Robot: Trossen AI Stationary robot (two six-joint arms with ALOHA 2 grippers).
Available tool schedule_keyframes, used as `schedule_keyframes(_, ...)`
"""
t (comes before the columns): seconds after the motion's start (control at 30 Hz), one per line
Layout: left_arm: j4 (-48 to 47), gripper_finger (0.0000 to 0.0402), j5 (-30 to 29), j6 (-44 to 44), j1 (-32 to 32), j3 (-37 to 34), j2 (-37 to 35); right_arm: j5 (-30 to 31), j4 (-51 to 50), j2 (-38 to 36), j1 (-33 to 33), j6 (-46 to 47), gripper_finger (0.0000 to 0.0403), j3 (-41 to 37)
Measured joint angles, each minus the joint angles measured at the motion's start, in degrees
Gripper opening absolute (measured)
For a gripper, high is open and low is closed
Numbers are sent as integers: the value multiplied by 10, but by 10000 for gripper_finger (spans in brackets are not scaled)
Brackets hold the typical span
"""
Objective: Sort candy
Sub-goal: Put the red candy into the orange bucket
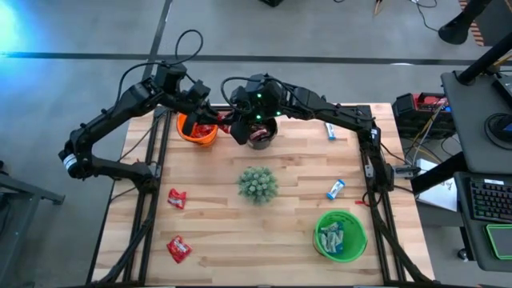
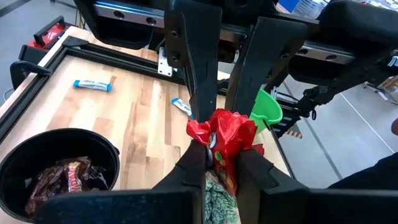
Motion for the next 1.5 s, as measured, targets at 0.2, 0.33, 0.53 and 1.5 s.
schedule_keyframes(0.2,0,16,0,0,0,0,0,-5,1,0,0,-3,23,0)
schedule_keyframes(0.33,0,15,4,-1,-1,0,-1,-45,2,0,-1,-21,32,0)
schedule_keyframes(0.53,-2,15,7,-2,-1,1,-1,-76,2,0,-5,-18,33,0)
schedule_keyframes(1.5,-26,3,15,30,0,3,-7,-78,6,-6,-15,-31,34,-1)
